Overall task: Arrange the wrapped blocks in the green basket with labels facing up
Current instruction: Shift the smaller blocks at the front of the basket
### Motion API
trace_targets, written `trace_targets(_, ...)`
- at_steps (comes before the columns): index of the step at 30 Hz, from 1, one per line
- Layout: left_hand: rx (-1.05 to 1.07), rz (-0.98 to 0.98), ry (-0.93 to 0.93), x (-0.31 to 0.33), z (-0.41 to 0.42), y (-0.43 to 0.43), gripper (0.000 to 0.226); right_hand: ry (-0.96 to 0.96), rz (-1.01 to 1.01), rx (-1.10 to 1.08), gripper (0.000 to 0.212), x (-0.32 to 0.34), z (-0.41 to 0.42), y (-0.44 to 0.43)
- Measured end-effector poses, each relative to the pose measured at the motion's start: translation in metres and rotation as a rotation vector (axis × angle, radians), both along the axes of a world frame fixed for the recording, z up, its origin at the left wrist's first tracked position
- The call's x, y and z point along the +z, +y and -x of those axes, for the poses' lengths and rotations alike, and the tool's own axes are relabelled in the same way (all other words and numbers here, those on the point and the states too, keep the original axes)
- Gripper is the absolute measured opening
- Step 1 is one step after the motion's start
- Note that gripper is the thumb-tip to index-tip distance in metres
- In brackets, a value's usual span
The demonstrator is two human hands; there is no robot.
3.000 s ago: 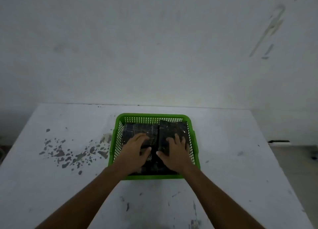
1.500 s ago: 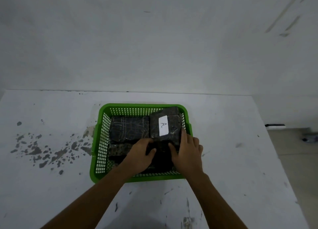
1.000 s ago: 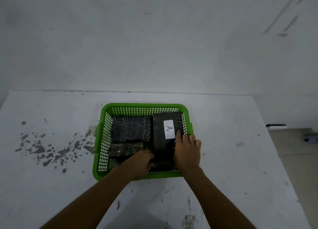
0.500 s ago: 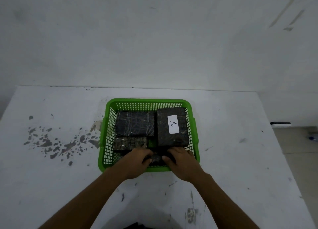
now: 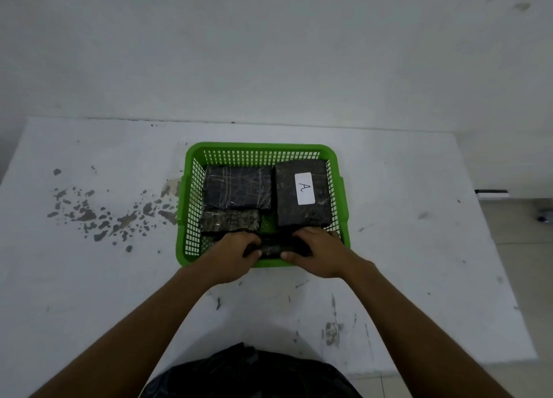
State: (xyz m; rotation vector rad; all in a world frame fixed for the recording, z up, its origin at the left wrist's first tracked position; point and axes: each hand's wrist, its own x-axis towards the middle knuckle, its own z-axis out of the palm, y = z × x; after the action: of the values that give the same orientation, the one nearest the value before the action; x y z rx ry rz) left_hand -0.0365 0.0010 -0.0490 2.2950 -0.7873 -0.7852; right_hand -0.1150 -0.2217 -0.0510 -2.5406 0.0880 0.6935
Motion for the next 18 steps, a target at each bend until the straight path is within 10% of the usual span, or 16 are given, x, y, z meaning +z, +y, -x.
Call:
trace_targets(8,0.050,0.057,0.026,-0.003,0.016,0.010,0.025,-0.026,-0.288,-0.094,0.037,0.005,0.021,-0.007)
trace_targets(18,0.295,0.147,-0.010,-0.001,0.026,-0.017,0.019,-0.331,-0.150,-0.120,0.022,0.008,0.026,-0.013)
